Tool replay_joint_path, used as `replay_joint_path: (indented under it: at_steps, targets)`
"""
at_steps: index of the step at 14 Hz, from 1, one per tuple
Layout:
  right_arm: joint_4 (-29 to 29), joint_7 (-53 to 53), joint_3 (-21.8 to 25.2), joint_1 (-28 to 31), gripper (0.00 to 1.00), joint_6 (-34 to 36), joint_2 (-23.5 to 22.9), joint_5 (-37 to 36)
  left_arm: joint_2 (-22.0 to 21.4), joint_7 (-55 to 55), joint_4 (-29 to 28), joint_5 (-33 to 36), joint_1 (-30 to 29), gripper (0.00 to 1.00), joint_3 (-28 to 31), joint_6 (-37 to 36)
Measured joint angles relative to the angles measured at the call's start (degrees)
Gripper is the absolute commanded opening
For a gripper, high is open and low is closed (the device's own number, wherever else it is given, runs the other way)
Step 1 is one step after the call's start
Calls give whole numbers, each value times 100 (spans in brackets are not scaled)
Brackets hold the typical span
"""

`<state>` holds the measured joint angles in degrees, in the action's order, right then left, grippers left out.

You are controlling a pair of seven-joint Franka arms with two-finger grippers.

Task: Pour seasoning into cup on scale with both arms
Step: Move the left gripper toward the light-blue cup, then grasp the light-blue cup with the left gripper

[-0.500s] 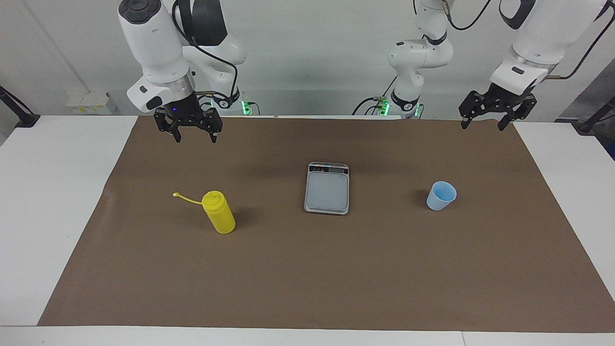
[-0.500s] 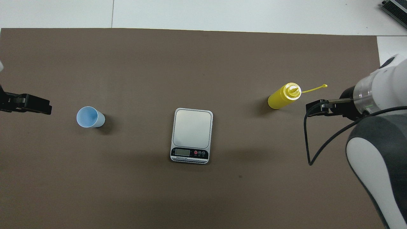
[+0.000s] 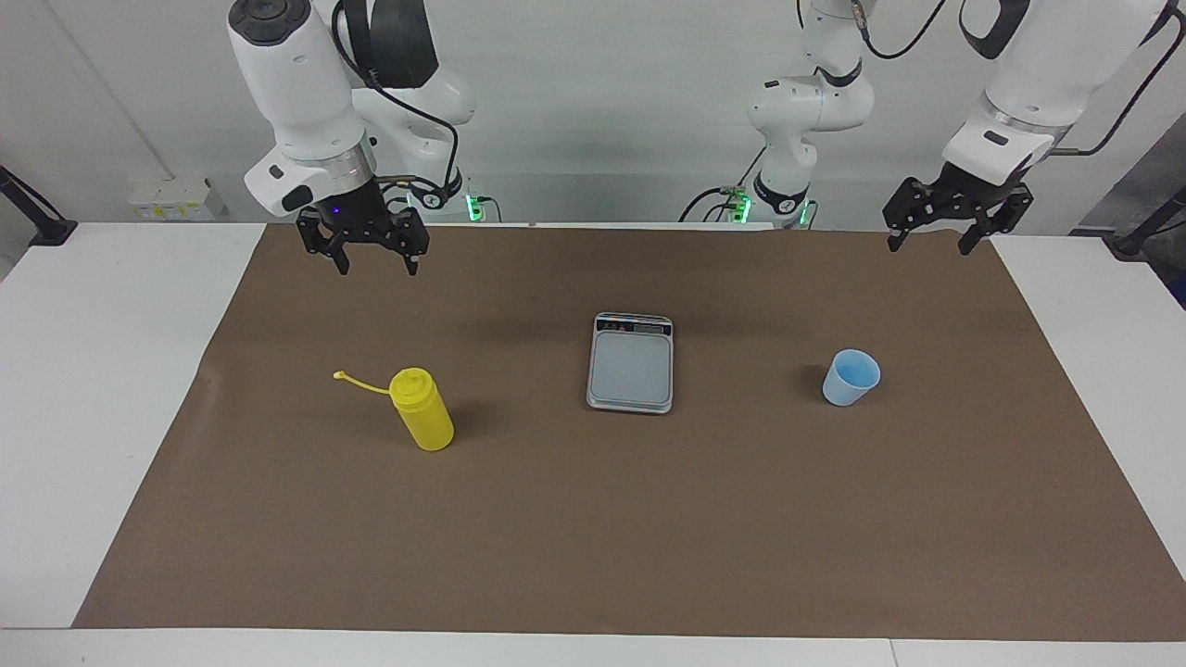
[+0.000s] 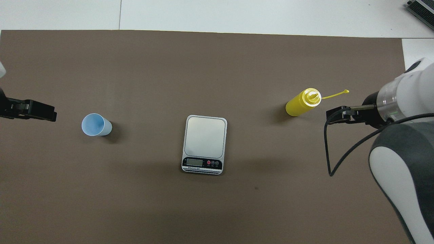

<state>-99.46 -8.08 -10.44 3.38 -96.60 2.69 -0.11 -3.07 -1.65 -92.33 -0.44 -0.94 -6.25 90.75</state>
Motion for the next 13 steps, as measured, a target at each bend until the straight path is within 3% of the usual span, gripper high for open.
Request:
replay_joint_path:
  at_steps: [7,13]
  targets:
    - [0,0,0,0,100,0,0,0,-477,46,-1419,-8,30,100,35,1234]
    - [0,0,0,0,100,0,0,0,-141,59,-2139,-84,-92,100,130,2238]
